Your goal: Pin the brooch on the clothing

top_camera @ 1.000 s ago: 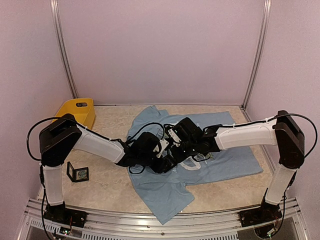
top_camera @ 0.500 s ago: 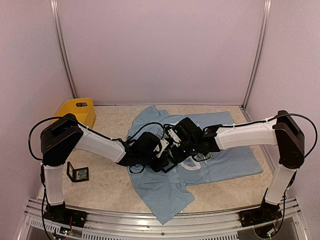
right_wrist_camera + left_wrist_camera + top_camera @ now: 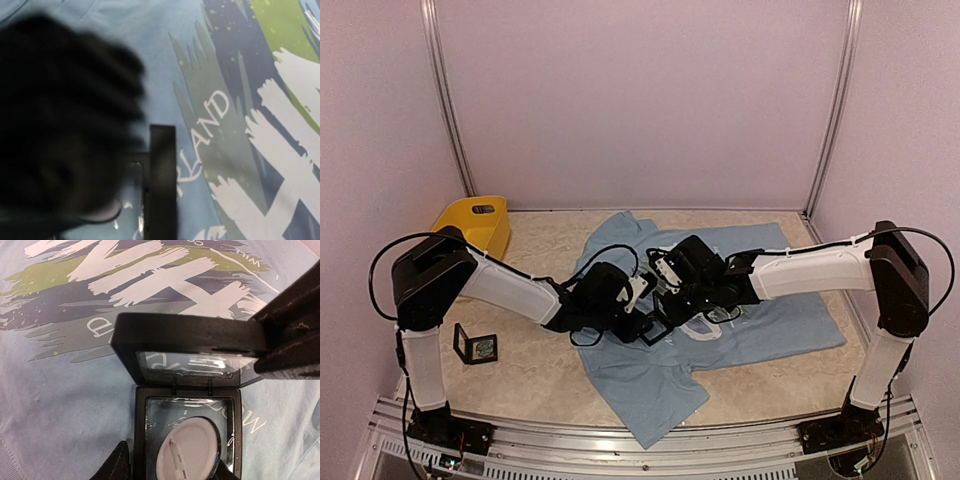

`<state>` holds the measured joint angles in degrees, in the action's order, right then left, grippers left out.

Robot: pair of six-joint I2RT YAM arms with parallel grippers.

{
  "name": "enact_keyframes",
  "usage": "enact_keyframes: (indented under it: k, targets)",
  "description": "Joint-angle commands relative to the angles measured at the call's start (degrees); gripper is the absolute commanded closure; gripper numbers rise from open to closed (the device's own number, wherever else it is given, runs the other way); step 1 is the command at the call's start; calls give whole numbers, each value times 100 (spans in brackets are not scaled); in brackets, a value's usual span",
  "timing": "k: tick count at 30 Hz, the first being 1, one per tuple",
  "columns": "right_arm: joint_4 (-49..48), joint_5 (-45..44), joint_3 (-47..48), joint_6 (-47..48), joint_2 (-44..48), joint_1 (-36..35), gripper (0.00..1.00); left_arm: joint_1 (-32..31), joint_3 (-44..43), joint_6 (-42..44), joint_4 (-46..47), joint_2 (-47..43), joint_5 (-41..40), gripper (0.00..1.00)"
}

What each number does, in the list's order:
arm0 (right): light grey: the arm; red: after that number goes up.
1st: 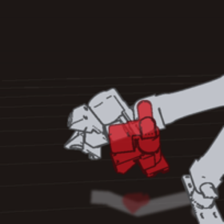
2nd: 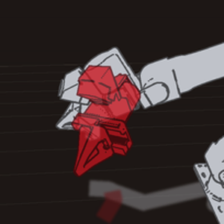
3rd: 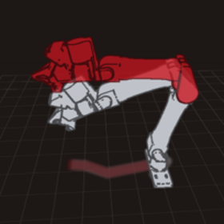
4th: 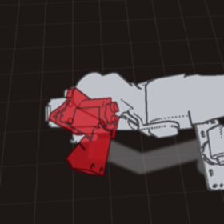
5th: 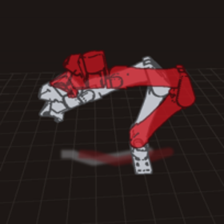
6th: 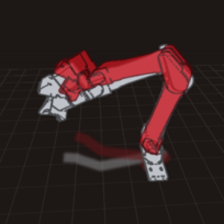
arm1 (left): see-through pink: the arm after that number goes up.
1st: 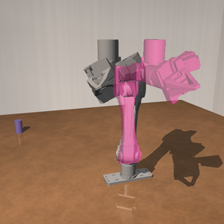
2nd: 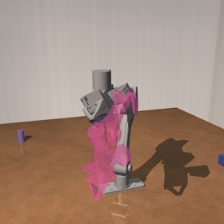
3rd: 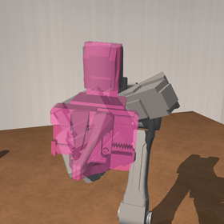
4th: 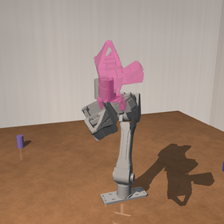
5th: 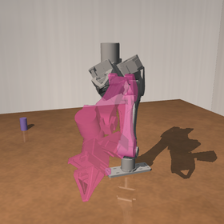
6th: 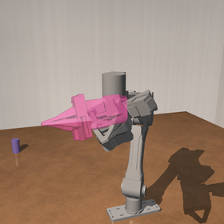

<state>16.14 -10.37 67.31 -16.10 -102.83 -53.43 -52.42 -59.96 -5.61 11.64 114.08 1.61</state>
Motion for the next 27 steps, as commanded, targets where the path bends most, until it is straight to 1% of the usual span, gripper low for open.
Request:
enact_keyframes:
  k: [1,6,9,10,12,15,18,20,23,25,27]
  targets:
    - [-96,-78,-25,14,140,43,96,220,111,-189,136,-373,285,59]
    - [-103,-48,0,22,117,43,96,220,27,-128,17,-244,408,69]
    - [-87,-53,-12,19,127,44,96,192,57,-79,84,-228,545,79]
    - [-85,-57,-15,19,134,44,96,189,70,-59,121,-235,585,81]
    - [-85,-61,-31,21,143,43,96,174,98,14,212,-278,685,82]
    - [-85,-61,-36,20,132,44,96,203,19,-8,183,-275,728,73]
    - [-80,-62,-33,15,134,54,96,418,-41,-262,225,-284,987,71]
    - [-85,-70,-43,18,137,52,96,511,-33,-360,267,-328,1099,67]
    - [-110,-46,-72,6,127,52,96,575,-102,-401,233,-356,1180,58]
    - [-117,-35,-74,10,114,52,97,648,-217,-467,144,-224,1247,51]
    - [-120,-35,-82,10,106,52,97,707,-328,-523,55,-44,1288,47]
